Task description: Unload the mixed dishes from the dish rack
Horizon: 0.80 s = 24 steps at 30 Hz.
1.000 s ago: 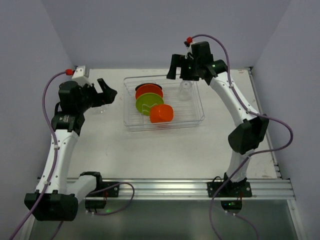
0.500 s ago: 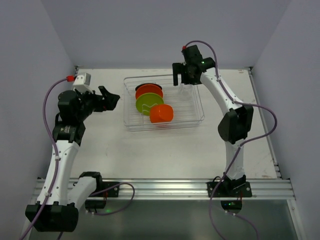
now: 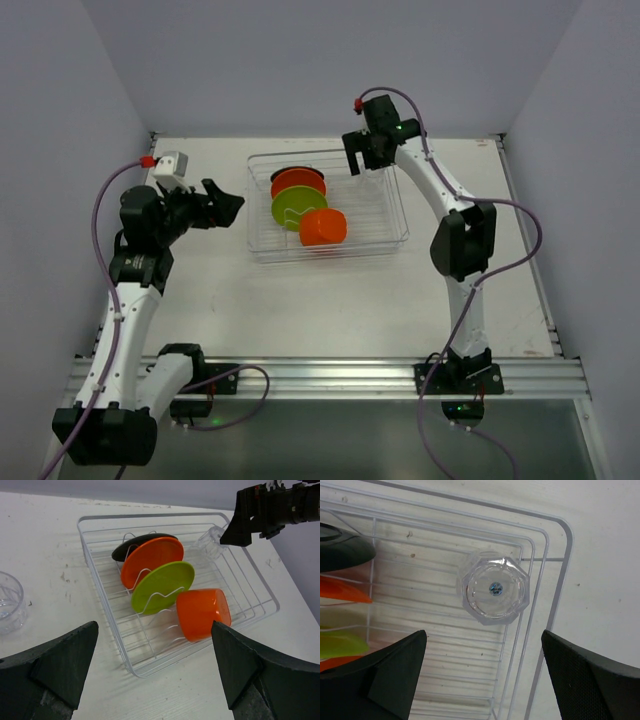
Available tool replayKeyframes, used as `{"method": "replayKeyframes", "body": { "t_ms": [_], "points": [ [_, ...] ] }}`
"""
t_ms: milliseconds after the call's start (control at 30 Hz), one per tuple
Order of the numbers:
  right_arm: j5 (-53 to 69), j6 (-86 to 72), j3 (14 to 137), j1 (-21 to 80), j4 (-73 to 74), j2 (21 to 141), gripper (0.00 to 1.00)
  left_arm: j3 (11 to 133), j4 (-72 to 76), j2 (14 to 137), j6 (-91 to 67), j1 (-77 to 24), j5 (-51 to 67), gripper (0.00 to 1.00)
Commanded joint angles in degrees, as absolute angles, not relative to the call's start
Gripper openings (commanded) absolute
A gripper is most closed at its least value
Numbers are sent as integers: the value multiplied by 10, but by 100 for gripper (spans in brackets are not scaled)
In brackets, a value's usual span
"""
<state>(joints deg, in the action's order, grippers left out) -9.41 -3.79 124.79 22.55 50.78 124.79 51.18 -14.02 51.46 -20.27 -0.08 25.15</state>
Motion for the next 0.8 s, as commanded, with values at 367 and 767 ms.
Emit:
{"method": "replayKeyframes", "body": {
  "t_ms": [367, 767],
  "points": [
    [-41, 17, 1301, 198, 461, 1292, 99, 497, -101, 504, -187, 0, 275, 100],
    [-30, 4, 1322, 190, 460, 1326, 99, 497, -99, 507, -186, 0, 277, 100]
  ]
}}
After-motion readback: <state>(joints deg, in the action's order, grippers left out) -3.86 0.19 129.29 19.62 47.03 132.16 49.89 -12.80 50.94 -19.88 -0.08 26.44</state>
